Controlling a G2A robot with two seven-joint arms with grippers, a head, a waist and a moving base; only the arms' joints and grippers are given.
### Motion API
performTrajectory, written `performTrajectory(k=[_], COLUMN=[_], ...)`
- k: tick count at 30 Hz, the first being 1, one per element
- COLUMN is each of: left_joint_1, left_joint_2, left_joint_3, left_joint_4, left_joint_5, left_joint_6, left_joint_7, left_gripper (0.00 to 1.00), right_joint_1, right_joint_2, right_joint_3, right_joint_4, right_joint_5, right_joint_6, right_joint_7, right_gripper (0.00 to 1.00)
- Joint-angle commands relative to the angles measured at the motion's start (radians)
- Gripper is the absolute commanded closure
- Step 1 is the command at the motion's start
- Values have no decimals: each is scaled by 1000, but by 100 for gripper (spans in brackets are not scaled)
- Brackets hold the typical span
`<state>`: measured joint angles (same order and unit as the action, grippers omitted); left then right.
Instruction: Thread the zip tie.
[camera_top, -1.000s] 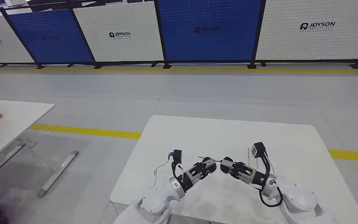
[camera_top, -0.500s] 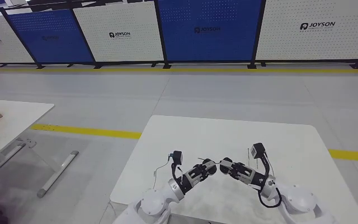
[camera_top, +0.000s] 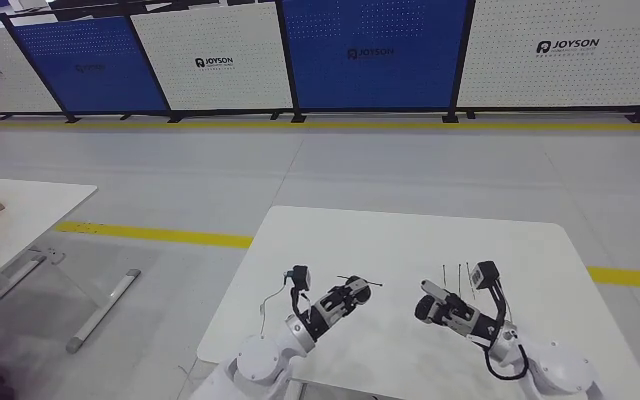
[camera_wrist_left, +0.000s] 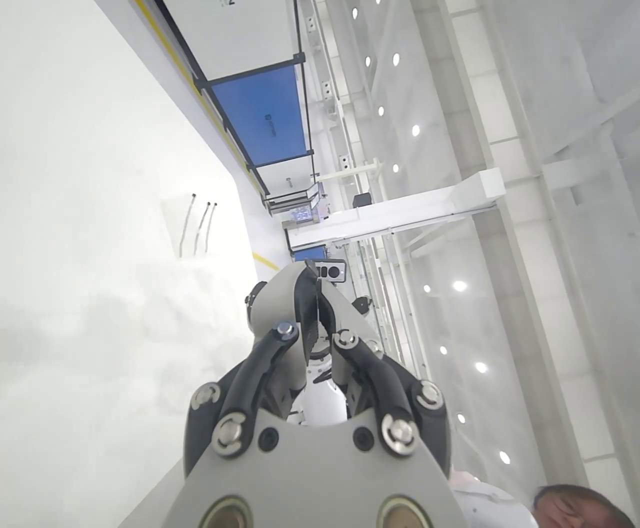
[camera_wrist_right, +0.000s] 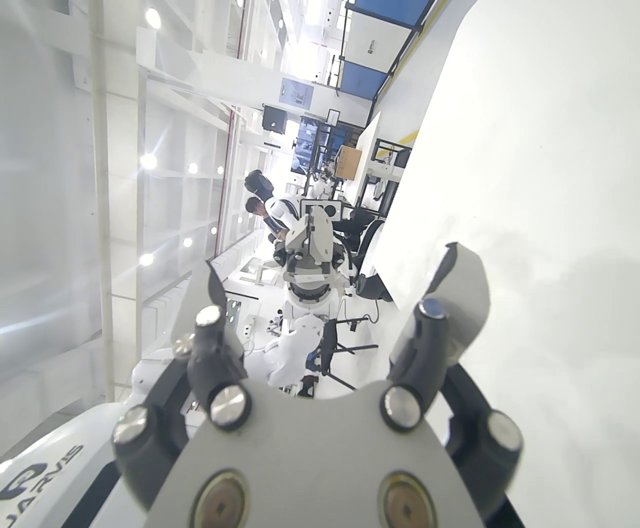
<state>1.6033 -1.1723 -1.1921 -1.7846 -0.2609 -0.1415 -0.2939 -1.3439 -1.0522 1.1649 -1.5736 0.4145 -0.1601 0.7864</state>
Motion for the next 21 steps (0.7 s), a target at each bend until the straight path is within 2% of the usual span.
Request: performTrajectory(k=[1,12,15,18,21], left_joint_1=[7,4,-5,17,66], left_joint_2=[2,1,0,3,12], left_joint_3=[-3,-1,0,-25,-77], left_joint_4=[-8,-4,-5,-50,-129], left_joint_5=[8,8,-18,-92,-127], left_joint_6=[19,20,-7,-54,-116], left_joint_7=[-10,1,-7,-48,-92], left_gripper=[100,100,100,100,100], right_joint_1=[-7,-7,-7,-7,-7], right_joint_2=[1,1,1,1,1], right_joint_3=[6,6,6,6,6], right_joint_4=[-5,-5,-5,-5,-5], right_joint_5=[2,2,2,2,2], right_joint_6=[4,4,4,4,4], right_joint_7=[6,6,6,6,6], right_gripper=[0,0,0,0,0])
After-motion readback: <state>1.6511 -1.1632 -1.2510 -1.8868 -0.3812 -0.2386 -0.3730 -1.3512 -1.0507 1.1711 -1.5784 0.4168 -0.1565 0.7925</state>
